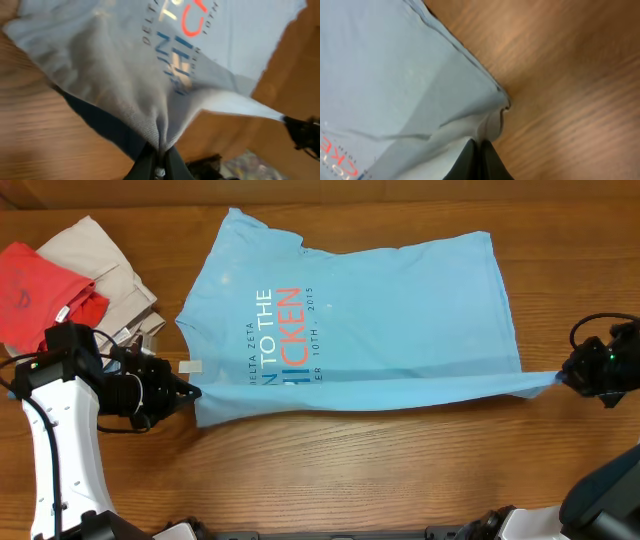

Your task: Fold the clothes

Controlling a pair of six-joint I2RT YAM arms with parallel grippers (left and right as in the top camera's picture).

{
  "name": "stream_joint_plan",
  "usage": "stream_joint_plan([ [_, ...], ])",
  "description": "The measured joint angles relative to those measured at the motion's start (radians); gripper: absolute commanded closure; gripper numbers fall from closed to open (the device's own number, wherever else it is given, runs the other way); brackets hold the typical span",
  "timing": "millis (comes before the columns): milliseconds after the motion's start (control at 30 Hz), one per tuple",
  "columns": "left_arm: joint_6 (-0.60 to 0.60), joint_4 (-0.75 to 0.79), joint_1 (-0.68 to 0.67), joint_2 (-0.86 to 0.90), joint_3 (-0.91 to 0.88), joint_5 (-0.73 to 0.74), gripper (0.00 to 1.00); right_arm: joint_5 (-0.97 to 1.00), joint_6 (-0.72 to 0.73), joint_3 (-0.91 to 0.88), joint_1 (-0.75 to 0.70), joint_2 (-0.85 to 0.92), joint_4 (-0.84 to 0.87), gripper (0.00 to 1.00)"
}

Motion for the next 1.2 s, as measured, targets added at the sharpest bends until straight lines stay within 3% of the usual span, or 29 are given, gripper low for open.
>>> stream_joint_plan([
  [300,-0.082,0.338,-0.003,0.007,0.000,-0.115,0.96,-0.042,0.000,0.000,0.037,0.000,0.162,0.92],
  [567,-0.133,0.420,-0.061,0.144,0.000,-0.144,0.96,-0.013,0.000,0.000,0.110,0.030,0.200,0.92],
  [767,-0.142,0.430,-0.075,0.213,0.000,-0.138,0.96,0.009,0.000,0.000,0.119,0.052,0.194,0.96],
  [967,-0.128,0.405,-0.063,0.203,0.004,0.013,0.96,-0.025,0.001,0.030,0.083,0.047,0.118,0.96],
  [1200,-0.092,0.219,-0.047,-0.013,0.039,0.029,0.96,-0.034,0.000,0.165,0.006,-0.076,-0.059,0.96],
])
